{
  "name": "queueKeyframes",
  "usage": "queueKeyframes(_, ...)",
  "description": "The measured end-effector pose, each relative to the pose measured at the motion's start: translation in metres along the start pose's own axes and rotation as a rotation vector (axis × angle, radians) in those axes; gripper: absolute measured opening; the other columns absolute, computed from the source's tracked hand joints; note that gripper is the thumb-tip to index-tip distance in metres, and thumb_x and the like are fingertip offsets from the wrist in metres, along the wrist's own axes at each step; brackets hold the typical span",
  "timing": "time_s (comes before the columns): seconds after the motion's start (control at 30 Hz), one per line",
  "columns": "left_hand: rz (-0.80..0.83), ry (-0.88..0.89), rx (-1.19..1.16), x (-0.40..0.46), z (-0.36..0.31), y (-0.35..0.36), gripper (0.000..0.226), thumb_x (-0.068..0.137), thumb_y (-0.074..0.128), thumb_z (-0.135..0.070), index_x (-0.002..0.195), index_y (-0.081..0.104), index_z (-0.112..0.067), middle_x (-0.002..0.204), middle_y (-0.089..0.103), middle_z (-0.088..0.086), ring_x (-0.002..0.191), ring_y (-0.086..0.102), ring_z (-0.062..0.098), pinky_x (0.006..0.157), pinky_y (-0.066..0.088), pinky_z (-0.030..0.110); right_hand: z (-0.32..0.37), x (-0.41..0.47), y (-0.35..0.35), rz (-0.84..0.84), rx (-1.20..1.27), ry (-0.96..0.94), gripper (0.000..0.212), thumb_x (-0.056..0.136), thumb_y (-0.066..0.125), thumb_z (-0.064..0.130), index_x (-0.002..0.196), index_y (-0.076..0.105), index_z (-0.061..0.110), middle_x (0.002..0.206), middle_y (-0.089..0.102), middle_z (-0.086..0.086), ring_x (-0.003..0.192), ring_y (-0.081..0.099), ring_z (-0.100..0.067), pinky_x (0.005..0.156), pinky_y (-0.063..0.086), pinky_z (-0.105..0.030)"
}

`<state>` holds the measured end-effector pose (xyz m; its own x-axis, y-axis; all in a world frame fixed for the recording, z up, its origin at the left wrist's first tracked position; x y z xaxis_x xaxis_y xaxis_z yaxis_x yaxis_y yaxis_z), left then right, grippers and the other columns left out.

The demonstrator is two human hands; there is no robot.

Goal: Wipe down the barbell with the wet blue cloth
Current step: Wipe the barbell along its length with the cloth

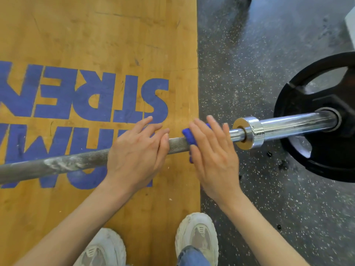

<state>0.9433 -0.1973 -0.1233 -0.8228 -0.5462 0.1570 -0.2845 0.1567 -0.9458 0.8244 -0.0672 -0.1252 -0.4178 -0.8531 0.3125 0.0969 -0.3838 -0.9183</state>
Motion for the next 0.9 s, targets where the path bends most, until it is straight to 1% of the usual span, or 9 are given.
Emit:
queueKeyframes(0.1, -0.017, -0.010, 0.015, 0.004, 0.000, 0.002, 0.049, 0.105, 0.032, -0.029, 0.102, 0.079, -0.014, 0.111, 0.076, 0.002, 0.124, 0.063, 0.025, 0.075, 0.059, 0.042, 0.016, 0.005, 0.005, -0.019, 0.045, 0.165, 0.050, 0.111, 0.022, 0.030, 0.138, 0.058, 0.009, 0.147, 0.054, -0.003, 0.146, 0.036, -0.029, 0.125, 0.014, -0.047)
queueKeyframes(0.2, -0.019, 0.001, 0.016, 0.004, 0.003, 0.004, 0.051, 0.105, 0.031, -0.029, 0.095, 0.078, -0.012, 0.112, 0.076, 0.004, 0.124, 0.063, 0.027, 0.077, 0.059, 0.044, 0.034, 0.007, 0.012, -0.006, 0.062, 0.045, 0.044, 0.110, 0.029, 0.027, 0.138, 0.059, 0.009, 0.145, 0.056, -0.004, 0.143, 0.041, -0.027, 0.126, 0.012, -0.043)
queueKeyframes(0.3, -0.034, 0.004, 0.006, 0.002, 0.005, 0.003, 0.048, 0.105, 0.033, -0.030, 0.106, 0.078, -0.013, 0.116, 0.075, 0.005, 0.126, 0.062, 0.026, 0.081, 0.059, 0.043, -0.001, -0.001, 0.002, -0.010, 0.005, 0.009, 0.048, 0.112, 0.024, 0.031, 0.144, 0.052, 0.009, 0.151, 0.050, -0.005, 0.147, 0.034, -0.027, 0.125, 0.018, -0.047)
queueKeyframes(0.4, -0.037, 0.038, -0.007, 0.001, 0.002, 0.001, 0.047, 0.106, 0.032, -0.031, 0.124, 0.072, -0.012, 0.130, 0.069, 0.007, 0.134, 0.055, 0.027, 0.102, 0.050, 0.046, 0.007, -0.003, 0.004, -0.051, 0.069, 0.195, 0.051, 0.111, 0.022, 0.032, 0.146, 0.049, 0.007, 0.155, 0.045, -0.005, 0.152, 0.025, -0.028, 0.124, 0.016, -0.052)
queueKeyframes(0.5, -0.062, 0.021, 0.018, -0.014, -0.002, -0.005, 0.049, 0.108, 0.028, -0.030, 0.137, 0.062, -0.009, 0.143, 0.059, 0.010, 0.142, 0.046, 0.029, 0.120, 0.028, 0.051, 0.039, -0.002, 0.015, -0.027, 0.112, 0.120, 0.051, 0.111, 0.021, 0.033, 0.147, 0.049, 0.009, 0.156, 0.044, -0.004, 0.151, 0.027, -0.028, 0.126, 0.007, -0.045)
queueKeyframes(0.6, -0.054, 0.000, 0.071, -0.035, -0.003, -0.004, 0.053, 0.109, 0.025, -0.035, 0.148, 0.051, -0.008, 0.155, 0.047, 0.010, 0.148, 0.036, 0.029, 0.122, 0.023, 0.052, 0.011, -0.012, 0.009, -0.020, -0.004, 0.020, 0.049, 0.112, 0.022, 0.031, 0.149, 0.046, 0.012, 0.159, 0.039, -0.006, 0.152, 0.026, -0.027, 0.126, 0.011, -0.046)
queueKeyframes(0.67, -0.047, 0.027, 0.133, -0.038, -0.004, 0.000, 0.056, 0.110, 0.024, -0.041, 0.152, 0.046, -0.011, 0.160, 0.040, 0.008, 0.150, 0.032, 0.029, 0.121, 0.021, 0.048, -0.005, -0.021, 0.004, -0.051, -0.005, 0.100, 0.048, 0.112, 0.022, 0.030, 0.150, 0.043, 0.009, 0.160, 0.036, -0.009, 0.153, 0.020, -0.029, 0.125, 0.011, -0.049)
queueKeyframes(0.77, -0.065, 0.024, 0.188, -0.037, -0.006, 0.006, 0.056, 0.109, 0.027, -0.044, 0.151, 0.047, -0.013, 0.161, 0.038, 0.006, 0.151, 0.032, 0.029, 0.120, 0.019, 0.044, 0.015, -0.016, 0.010, -0.082, 0.093, 0.207, 0.049, 0.110, 0.025, 0.028, 0.149, 0.043, 0.005, 0.160, 0.036, -0.011, 0.154, 0.017, -0.031, 0.125, 0.008, -0.052)
queueKeyframes(0.9, -0.092, 0.016, 0.194, -0.037, -0.003, 0.005, 0.053, 0.108, 0.030, -0.042, 0.149, 0.051, -0.014, 0.160, 0.041, 0.006, 0.150, 0.033, 0.029, 0.118, 0.021, 0.043, 0.011, -0.016, 0.011, -0.024, 0.035, 0.007, 0.047, 0.111, 0.022, 0.030, 0.152, 0.035, 0.010, 0.160, 0.035, -0.008, 0.154, 0.020, -0.027, 0.126, 0.007, -0.045)
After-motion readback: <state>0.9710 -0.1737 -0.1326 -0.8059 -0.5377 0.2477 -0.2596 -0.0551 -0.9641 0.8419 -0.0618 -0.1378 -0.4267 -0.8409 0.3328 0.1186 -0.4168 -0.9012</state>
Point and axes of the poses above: each hand's wrist, its own x-axis towards the middle knuckle, its own y-axis out of the palm, z = x × y, the point moved 3 cm from there along x, towards the middle knuckle
